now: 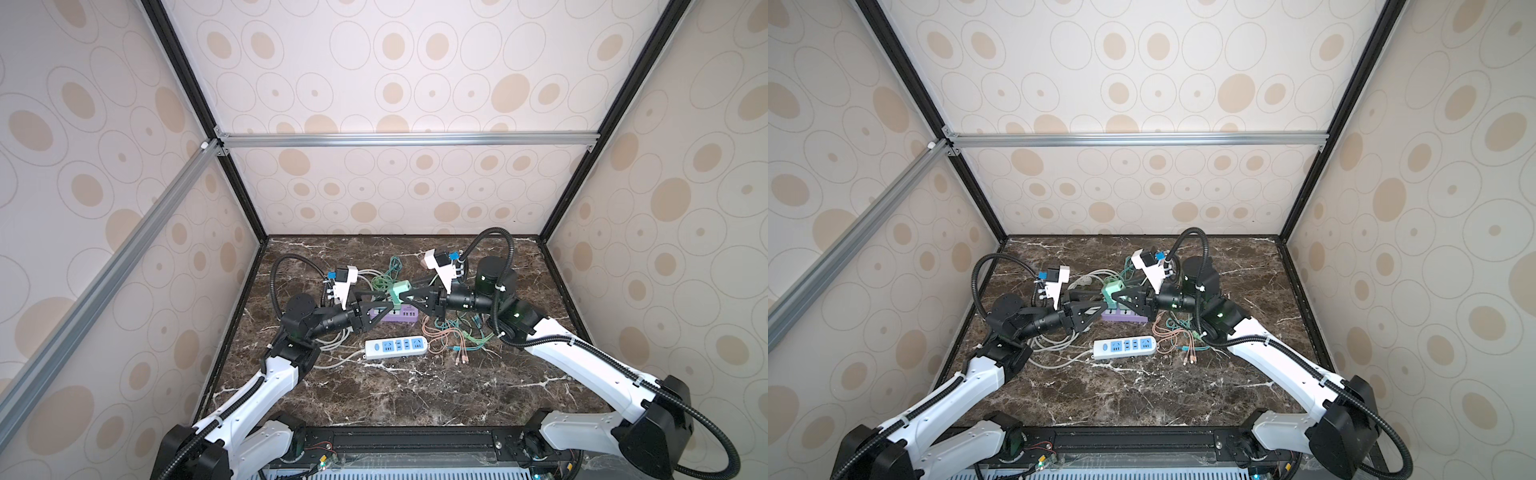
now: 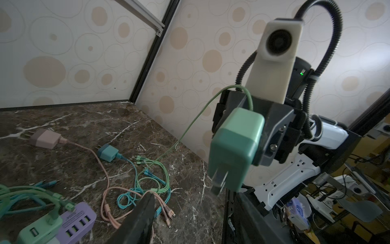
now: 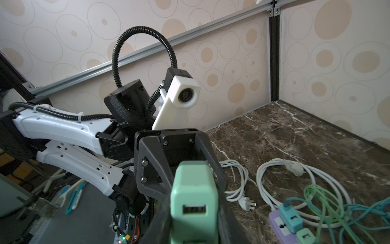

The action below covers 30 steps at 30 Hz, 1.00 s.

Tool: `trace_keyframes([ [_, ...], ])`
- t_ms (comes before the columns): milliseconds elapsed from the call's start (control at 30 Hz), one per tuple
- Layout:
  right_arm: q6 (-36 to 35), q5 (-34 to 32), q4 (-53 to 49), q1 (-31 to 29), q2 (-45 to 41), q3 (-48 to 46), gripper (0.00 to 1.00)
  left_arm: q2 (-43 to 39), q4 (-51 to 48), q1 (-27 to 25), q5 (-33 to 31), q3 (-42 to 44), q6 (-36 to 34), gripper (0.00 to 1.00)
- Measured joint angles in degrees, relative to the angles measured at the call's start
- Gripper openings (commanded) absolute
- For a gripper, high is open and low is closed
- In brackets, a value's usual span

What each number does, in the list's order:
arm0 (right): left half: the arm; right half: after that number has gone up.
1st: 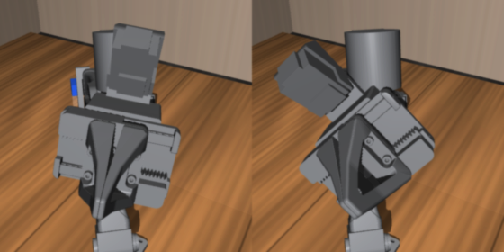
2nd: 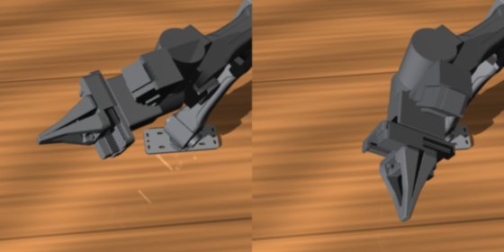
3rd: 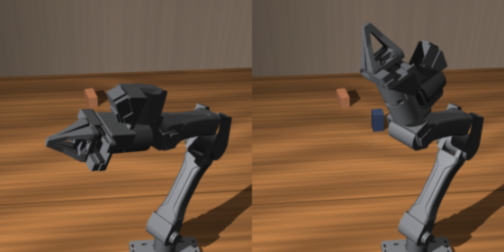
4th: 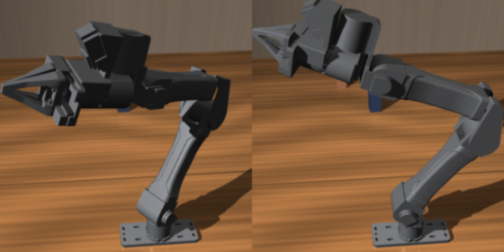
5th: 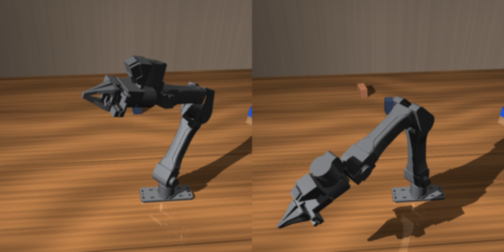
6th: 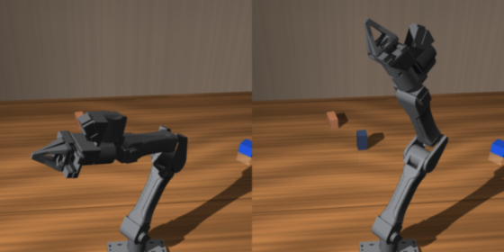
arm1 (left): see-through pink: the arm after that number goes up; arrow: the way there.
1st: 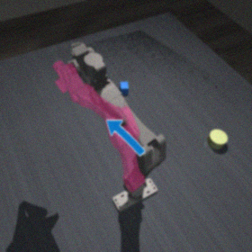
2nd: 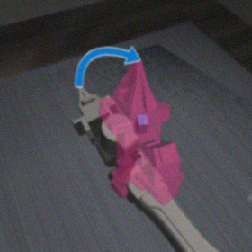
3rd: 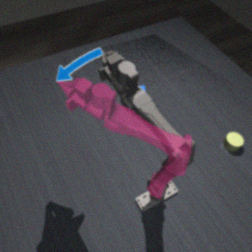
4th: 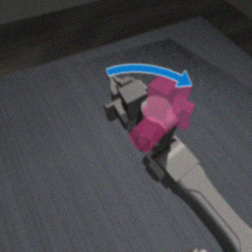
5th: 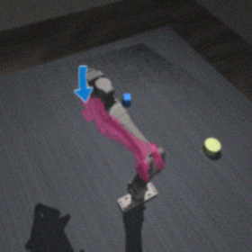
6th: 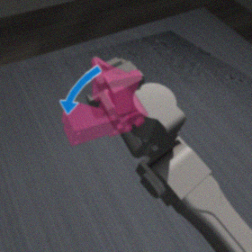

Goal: Insert the plug
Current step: 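Carry the green charger over the white strip while the left gripper withdraws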

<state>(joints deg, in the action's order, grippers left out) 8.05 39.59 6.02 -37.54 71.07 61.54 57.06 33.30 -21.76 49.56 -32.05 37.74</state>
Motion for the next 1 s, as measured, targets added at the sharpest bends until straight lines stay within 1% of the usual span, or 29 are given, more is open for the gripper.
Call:
trace_keyframes([
  [100, -6.27, -0.85, -7.52, 1.14, 0.07, 3.26, 0.11, -1.60, -5.81, 0.00, -3.02, 0.81, -1.81, 0.60],
  [167, -10.71, -1.84, -13.20, 1.42, 0.72, 5.97, 0.10, -2.62, -9.88, 0.00, -5.38, 1.60, -2.80, 0.57],
  [200, -12.87, -2.29, -15.67, 1.40, 1.33, 7.39, 0.10, -3.17, -12.52, 0.00, -7.52, 1.86, -3.21, 0.55],
  [300, -18.23, -3.80, -21.55, 1.40, 3.50, 10.27, 0.10, -4.22, -20.57, 0.00, -13.64, 1.97, -4.55, 0.55],
  [400, -22.43, -5.09, -25.77, 1.40, 5.70, 10.95, 0.10, -4.76, -26.82, 0.00, -19.04, 2.16, -5.29, 0.56],
  [533, -26.12, -6.08, -29.73, 1.40, 8.72, 10.99, 0.10, -5.31, -32.17, 0.04, -23.56, 3.13, -5.70, 0.56],
  [667, -29.70, -7.37, -32.50, 0.52, 11.82, 11.87, 0.10, -4.92, -35.50, 0.07, -27.23, 3.56, -5.64, 0.56],
  [733, -31.82, -8.83, -34.23, -0.72, 13.49, 12.90, 0.10, -4.28, -35.56, 0.07, -28.35, 4.26, -5.33, 0.55],
  [867, -36.50, -12.15, -37.94, -4.57, 18.58, 15.91, 0.08, -2.47, -33.22, 0.07, -28.41, 8.70, -3.21, 0.51],
  [1000, -39.28, -13.86, -40.48, -6.86, 23.52, 17.31, 0.08, -0.50, -32.48, 0.07, -28.26, 12.48, -1.70, 0.48],
])
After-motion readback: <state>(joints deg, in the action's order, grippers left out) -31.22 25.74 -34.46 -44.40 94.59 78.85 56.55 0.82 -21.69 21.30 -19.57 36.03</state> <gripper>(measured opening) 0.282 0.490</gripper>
